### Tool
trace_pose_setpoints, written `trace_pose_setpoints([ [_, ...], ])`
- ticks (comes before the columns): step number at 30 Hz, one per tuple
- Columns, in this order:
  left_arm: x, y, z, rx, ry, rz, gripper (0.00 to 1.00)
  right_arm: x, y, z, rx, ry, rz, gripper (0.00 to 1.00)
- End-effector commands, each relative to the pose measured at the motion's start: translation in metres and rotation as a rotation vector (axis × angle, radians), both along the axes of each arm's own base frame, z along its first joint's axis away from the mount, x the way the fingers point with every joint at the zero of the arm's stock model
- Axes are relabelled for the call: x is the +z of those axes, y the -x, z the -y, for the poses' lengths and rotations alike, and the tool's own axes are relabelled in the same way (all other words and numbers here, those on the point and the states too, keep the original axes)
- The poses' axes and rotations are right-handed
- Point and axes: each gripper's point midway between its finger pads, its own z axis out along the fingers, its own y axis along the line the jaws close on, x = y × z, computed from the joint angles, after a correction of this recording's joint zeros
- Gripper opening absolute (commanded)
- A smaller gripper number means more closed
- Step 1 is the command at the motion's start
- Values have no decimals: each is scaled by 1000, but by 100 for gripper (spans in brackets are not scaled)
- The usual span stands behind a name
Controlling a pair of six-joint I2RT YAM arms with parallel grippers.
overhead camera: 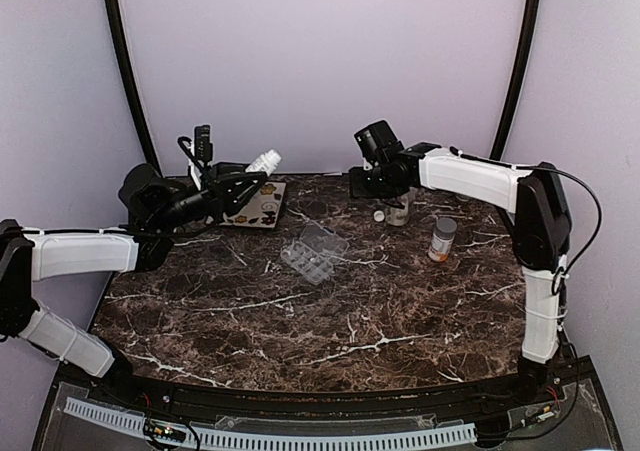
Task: Sort the pills into containers
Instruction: Move the lid of the pill bottle to the center of the board.
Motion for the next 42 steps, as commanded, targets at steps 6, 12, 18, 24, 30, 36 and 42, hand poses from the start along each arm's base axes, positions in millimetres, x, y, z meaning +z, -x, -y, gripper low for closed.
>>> trace_pose_setpoints([
  [6,6,-4,-8,11,35,22,0,-34,-49,17,-18,126,-79,57],
  [12,9,-5,-7,-6,45,17,0,-62,-64,27,-42,153,-117,57],
  [18,12,3,-6,-40,40,28,0,-84,-73,32,-52,157,-145,57],
  [24,11,4,-7,-40,38,25,0,-98,-79,37,-68,153,-166,57],
  [30,12,5,-8,-41,41,27,0,-108,-82,41,-88,165,-169,56],
  [36,13,6,-9,-37,40,31,0,-110,-82,38,-84,158,-173,56],
  [42,14,6,-9,-34,41,35,0,-115,-77,37,-76,161,-187,56],
])
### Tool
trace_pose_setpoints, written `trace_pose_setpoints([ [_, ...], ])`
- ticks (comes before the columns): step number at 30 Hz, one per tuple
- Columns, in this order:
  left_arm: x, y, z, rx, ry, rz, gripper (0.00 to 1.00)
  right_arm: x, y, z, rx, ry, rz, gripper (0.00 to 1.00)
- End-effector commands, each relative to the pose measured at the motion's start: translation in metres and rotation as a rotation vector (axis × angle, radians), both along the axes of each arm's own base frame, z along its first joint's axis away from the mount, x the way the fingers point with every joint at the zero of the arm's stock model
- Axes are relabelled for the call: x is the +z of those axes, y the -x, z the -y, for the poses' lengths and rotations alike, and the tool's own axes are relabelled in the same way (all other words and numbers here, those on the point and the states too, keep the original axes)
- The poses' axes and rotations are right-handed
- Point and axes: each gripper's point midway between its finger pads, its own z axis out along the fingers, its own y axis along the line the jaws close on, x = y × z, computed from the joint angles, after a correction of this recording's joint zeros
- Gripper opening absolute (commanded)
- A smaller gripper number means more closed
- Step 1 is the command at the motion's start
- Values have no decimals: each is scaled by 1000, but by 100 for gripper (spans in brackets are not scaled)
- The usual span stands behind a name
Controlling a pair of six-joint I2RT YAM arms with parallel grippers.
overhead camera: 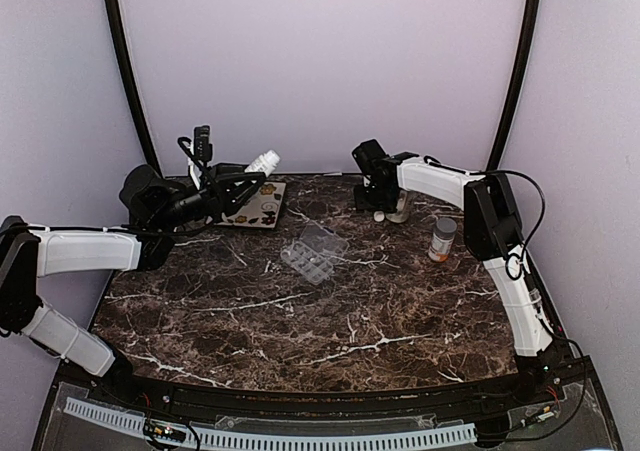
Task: Sort the pills into containers
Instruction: Move the lid of the pill bottle to the center of the board.
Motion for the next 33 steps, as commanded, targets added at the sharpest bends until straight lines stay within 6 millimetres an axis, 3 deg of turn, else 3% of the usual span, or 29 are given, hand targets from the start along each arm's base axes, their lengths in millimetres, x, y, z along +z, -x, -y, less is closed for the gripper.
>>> trace_pose_setpoints([
  [1,17,9,-6,-5,26,60,0,-5,-4,5,-23,3,3,56],
  [11,20,12,-8,-2,31,67,0,-13,6,1,-13,7,-18,56],
  [21,24,16,-11,3,36,78,0,-8,20,-4,-3,9,-12,55],
  [27,26,20,-13,4,42,83,0,2,38,-13,20,14,1,55],
  [33,27,23,-16,11,45,88,0,13,70,-28,64,29,12,54],
])
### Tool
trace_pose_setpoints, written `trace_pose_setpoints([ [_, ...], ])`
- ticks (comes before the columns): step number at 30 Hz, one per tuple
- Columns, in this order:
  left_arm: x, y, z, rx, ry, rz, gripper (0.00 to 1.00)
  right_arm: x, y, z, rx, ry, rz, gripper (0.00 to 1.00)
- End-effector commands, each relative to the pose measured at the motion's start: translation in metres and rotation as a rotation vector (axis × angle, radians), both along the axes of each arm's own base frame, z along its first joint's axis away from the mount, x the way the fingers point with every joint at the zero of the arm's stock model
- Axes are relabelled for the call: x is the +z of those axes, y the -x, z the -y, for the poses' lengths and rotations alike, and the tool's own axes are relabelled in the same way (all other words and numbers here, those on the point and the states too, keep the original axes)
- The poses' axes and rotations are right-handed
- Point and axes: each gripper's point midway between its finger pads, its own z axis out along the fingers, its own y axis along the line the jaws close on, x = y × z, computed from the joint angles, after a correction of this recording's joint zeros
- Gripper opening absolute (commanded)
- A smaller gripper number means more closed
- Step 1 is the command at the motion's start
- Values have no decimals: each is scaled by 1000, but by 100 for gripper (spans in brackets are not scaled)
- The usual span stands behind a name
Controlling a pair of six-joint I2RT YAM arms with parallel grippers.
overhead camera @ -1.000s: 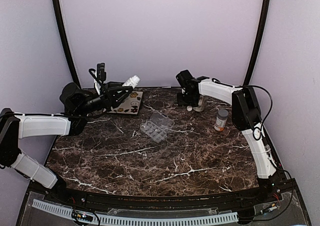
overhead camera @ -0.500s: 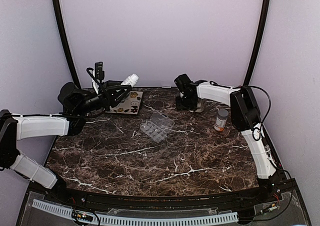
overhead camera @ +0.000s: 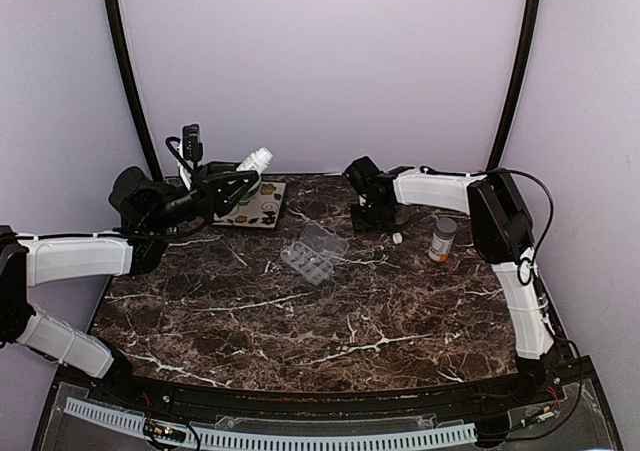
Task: Sort the pills into containers
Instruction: Move the lid of the pill bottle to the center of the board.
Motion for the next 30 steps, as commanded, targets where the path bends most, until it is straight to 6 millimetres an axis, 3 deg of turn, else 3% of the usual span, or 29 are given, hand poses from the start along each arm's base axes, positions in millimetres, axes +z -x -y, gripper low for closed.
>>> trace_pose_setpoints([
  [1,14,9,-8,10,28,54,0,38,20,-19,29,-23,81,54],
  [5,16,11,-9,8,32,58,0,62,42,-27,57,-4,128,54],
  [7,17,12,-9,6,34,60,0,74,52,-22,43,19,152,54],
  [12,18,16,-11,0,37,63,0,84,81,14,-28,47,178,53],
  [15,18,18,-11,-4,35,64,0,76,105,46,-70,99,169,52],
  [19,18,20,-11,-11,36,64,0,68,136,73,-93,110,142,52],
  [24,20,21,-12,-14,39,65,0,60,165,95,-111,106,112,52],
  [30,20,22,-11,-20,42,59,0,39,179,114,-132,143,73,52],
])
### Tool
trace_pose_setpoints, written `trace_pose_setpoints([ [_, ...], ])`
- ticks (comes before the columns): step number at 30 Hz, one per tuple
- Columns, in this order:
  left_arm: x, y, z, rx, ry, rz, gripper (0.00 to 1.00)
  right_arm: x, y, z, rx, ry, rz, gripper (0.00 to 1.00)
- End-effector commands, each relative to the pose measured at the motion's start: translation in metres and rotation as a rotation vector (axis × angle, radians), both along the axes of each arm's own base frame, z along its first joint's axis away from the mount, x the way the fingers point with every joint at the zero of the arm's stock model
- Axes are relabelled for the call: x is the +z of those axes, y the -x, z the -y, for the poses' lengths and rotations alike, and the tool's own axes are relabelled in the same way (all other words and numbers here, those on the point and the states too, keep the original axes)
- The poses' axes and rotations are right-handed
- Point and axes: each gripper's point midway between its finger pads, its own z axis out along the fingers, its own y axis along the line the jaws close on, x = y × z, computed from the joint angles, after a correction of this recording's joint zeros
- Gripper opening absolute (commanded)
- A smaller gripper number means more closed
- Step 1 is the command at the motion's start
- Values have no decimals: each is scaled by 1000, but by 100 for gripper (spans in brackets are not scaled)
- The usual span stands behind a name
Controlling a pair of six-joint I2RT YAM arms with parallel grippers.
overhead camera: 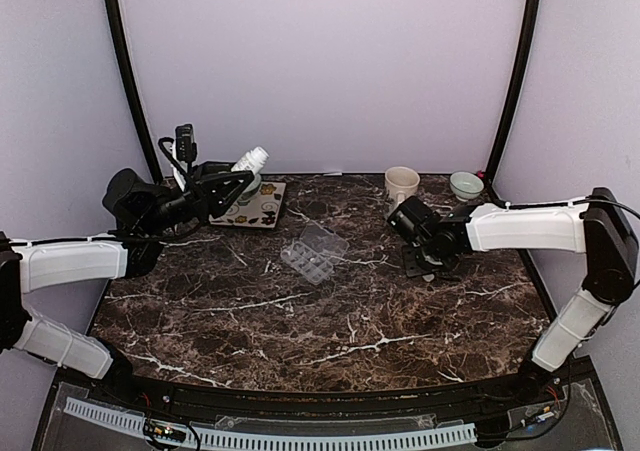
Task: Sort the pills into containers
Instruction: Move the lid of the pill bottle to the center of the board, then pick up the lid of the pill bottle from the center of the board.
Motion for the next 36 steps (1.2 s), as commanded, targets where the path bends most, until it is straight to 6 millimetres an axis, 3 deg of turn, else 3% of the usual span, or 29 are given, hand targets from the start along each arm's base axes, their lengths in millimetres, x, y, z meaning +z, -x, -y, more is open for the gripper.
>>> trace_pose_setpoints([
  [1,13,12,-6,-14,26,47,0,-12,9,12,-41,14,-4,52],
  [3,12,12,-7,-11,23,45,0,-21,12,21,-63,21,-16,52],
  [11,9,11,-6,-10,16,40,0,-26,20,47,-111,12,-16,52],
  [24,6,10,-6,-8,10,32,0,-55,46,72,-158,-40,-84,51],
  [27,5,9,-5,-7,10,29,0,-59,52,76,-168,-52,-91,45],
  [34,5,9,-6,-5,15,26,0,-65,60,80,-173,-60,-107,17],
  [36,5,8,-6,-3,15,25,0,-66,60,79,-167,-57,-110,14],
])
